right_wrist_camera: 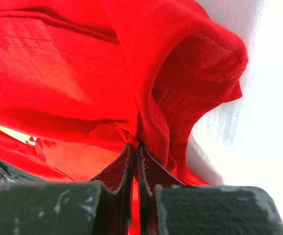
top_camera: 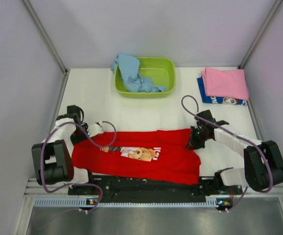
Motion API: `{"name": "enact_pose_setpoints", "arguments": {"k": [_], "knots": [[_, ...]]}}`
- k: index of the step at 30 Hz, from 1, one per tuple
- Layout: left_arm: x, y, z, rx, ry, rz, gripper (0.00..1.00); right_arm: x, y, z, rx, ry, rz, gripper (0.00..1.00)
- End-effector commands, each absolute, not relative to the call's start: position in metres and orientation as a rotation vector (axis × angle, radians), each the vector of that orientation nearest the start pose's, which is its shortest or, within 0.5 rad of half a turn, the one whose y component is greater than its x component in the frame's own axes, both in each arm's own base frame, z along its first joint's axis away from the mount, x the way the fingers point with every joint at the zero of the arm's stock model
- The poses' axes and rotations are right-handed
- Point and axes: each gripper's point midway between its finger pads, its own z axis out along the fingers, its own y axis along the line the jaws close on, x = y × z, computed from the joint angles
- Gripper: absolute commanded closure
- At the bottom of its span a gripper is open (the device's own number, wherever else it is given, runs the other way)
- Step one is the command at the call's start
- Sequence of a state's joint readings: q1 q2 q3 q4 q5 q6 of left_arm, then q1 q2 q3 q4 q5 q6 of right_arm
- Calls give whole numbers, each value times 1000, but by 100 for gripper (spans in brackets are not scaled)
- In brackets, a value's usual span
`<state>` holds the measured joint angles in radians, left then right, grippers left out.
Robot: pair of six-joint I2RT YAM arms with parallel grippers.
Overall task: Fold and stack the t-shirts
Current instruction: Fold the other side of the tshirt into a rectangle
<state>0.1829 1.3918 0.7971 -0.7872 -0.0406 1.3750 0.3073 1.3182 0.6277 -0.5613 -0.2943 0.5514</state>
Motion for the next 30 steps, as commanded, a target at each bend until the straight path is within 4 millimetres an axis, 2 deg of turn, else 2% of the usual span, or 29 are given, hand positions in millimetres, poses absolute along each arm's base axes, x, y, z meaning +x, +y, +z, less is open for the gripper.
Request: {"name": "enact_pose_setpoints", "arguments": {"k": [1, 2, 4, 8, 9, 11, 13, 15, 18, 19, 23, 26, 30], "knots": [[211, 89, 61, 1761, 2554, 124, 65, 190, 130, 22, 284, 2895, 539, 100], [202, 85, 64, 1775, 2575, 64, 57, 189, 130, 22, 280, 2896, 538, 100], [181, 81, 69, 1821, 2622, -46, 48, 190, 130, 23, 280, 2894, 539, 100], [143, 74, 82, 1925, 2681, -224, 43, 192, 130, 23, 266, 2893, 536, 100], [139, 71, 84, 1935, 2676, -253, 43, 194, 130, 24, 261, 2889, 534, 100], [150, 59, 87, 1885, 2630, -251, 42, 197, 130, 26, 248, 2879, 531, 100], [174, 44, 91, 1776, 2562, -215, 41, 198, 131, 27, 237, 2878, 532, 100], [194, 22, 95, 1689, 2486, -258, 41, 200, 131, 28, 230, 2873, 536, 100], [197, -2, 96, 1698, 2428, -377, 37, 201, 132, 31, 215, 2863, 545, 100], [199, -3, 91, 1694, 2445, -352, 34, 202, 131, 32, 215, 2858, 542, 100], [210, 24, 57, 1725, 2527, -81, 33, 204, 131, 35, 203, 2837, 537, 100], [231, 32, 50, 1726, 2510, 78, 31, 204, 132, 35, 184, 2833, 552, 100], [239, 20, 47, 1674, 2568, -69, 32, 203, 133, 33, 165, 2834, 566, 100]]}}
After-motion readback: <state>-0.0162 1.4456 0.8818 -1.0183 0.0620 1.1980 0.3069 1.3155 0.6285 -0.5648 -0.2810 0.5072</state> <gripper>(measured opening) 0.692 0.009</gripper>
